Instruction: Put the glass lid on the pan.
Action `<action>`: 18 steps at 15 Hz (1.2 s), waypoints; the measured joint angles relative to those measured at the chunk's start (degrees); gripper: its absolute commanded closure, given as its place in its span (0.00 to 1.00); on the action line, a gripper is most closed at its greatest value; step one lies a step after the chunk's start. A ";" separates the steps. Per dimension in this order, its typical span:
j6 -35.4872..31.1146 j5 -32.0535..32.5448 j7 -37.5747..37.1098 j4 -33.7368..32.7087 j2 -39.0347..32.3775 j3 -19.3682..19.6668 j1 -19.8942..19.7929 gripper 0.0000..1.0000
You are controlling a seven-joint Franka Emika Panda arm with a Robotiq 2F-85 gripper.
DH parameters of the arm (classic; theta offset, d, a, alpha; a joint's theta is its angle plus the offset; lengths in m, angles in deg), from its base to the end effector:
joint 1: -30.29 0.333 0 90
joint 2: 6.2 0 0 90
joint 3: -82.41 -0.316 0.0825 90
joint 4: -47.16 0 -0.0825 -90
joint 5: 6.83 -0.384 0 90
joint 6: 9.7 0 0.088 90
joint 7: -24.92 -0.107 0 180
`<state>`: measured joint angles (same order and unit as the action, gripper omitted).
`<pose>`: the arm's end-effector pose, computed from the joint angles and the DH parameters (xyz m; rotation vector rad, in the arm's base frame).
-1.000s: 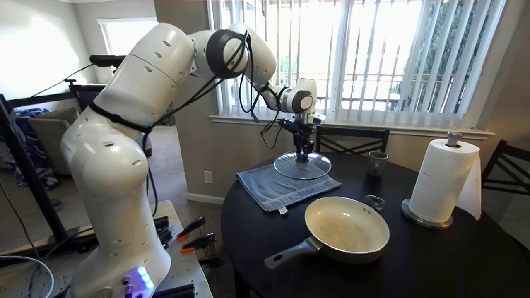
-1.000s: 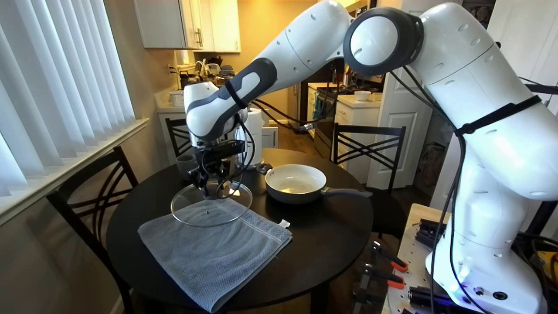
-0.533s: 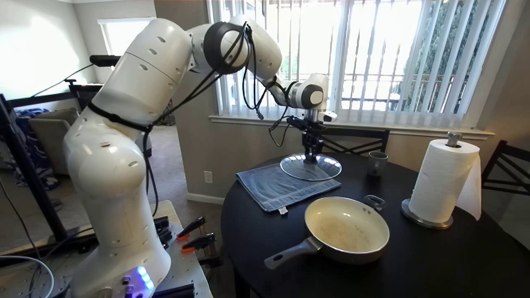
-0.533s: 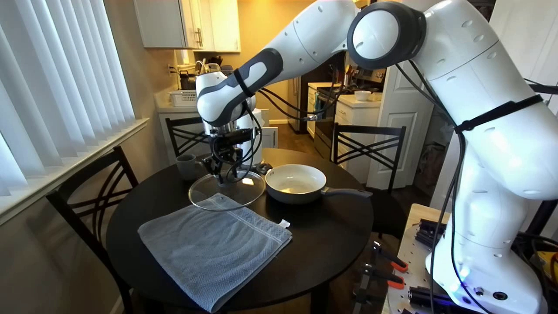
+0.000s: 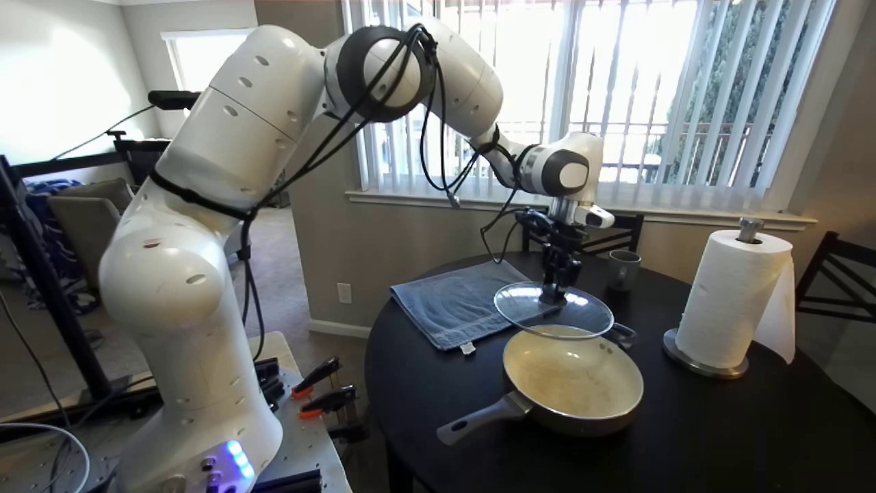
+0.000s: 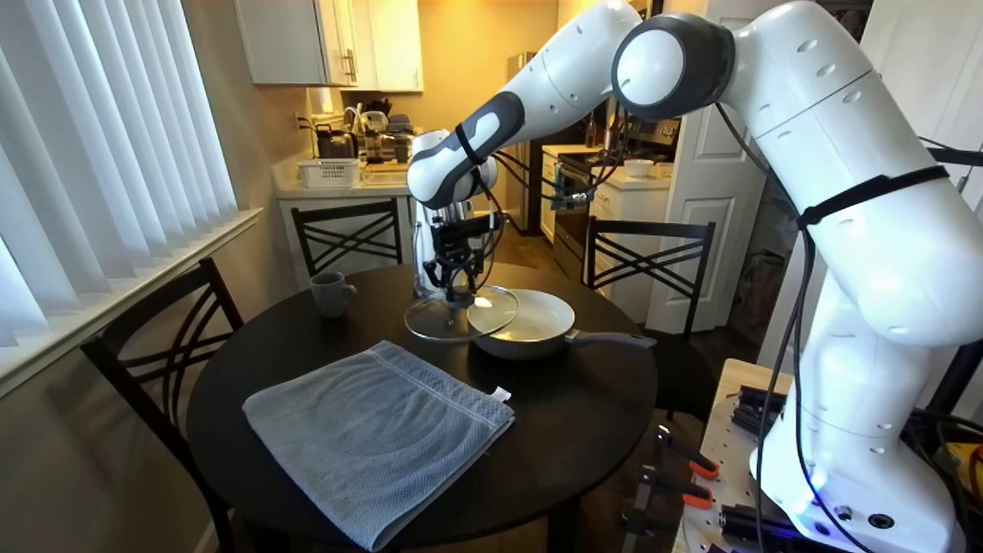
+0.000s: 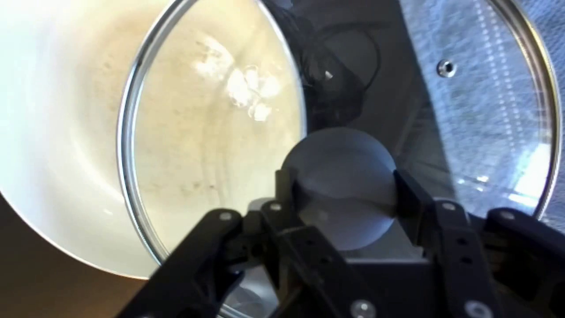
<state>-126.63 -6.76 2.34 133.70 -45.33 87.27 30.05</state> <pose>0.6923 -0.0530 0.2514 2.9730 -0.7080 -0.2144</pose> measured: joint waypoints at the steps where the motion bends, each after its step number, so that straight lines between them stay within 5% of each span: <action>1: 0.03 -0.09 0.00 0.86 0.15 0.44 -1.16 0.67; 7: -0.14 -2.44 0.01 6.64 1.48 2.26 -6.22 0.67; 18: -3.67 -8.91 0.01 14.71 6.15 4.15 -9.60 0.67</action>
<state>-130.31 -15.67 2.35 148.42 -39.18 91.42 20.45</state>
